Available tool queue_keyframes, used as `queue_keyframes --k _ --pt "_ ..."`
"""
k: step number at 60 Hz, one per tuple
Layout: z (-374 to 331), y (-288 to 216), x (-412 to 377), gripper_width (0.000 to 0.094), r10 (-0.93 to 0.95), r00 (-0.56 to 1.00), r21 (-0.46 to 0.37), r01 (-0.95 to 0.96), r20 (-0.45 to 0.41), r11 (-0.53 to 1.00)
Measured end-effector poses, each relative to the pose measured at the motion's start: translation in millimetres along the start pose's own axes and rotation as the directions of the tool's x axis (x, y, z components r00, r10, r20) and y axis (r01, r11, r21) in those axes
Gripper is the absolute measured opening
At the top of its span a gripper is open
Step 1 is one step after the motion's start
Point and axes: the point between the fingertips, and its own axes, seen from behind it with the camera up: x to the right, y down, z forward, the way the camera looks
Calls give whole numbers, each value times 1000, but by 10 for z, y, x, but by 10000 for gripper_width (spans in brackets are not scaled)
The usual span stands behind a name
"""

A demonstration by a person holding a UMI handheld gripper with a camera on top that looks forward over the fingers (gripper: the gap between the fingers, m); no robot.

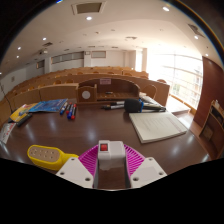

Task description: Unplug charger

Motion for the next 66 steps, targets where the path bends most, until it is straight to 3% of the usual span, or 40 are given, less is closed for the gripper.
queue_keyframes --k 7,15,17,41,59,66 --pt "26 50 36 445 29 999 -35 -28 41 999" --pt "-74 98 -29 818 6 996 -30 -4 85 1000" --pt "-141 66 -26 865 -2 996 -17 3 86 1000" --pt "-1845 -114 4 849 -72 997 60 72 -4 996" --pt "-3271 186 -181 849 -65 997 67 67 -30 995" --pt "-3518 254 -264 847 -75 997 72 77 -28 994"
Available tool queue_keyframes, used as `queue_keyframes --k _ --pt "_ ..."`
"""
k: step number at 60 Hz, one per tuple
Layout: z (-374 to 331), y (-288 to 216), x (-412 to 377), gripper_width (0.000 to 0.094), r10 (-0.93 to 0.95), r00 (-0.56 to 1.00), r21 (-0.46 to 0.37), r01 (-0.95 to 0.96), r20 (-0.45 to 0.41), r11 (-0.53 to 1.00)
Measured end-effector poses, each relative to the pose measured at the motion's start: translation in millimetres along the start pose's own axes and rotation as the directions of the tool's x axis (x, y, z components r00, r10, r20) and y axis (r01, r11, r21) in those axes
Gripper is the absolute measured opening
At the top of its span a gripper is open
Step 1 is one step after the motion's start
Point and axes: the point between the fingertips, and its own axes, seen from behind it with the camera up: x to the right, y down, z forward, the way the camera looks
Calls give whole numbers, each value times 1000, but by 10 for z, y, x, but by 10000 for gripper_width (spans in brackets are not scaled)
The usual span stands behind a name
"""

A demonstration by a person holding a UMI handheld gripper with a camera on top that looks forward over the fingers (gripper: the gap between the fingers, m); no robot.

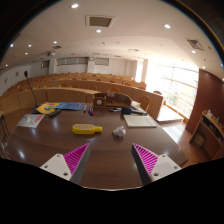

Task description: Unplug charger

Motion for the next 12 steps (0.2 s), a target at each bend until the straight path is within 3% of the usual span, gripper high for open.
queue_keyframes --k 12 --pt "-268 10 4 847 -7 1000 18 7 -18 1000"
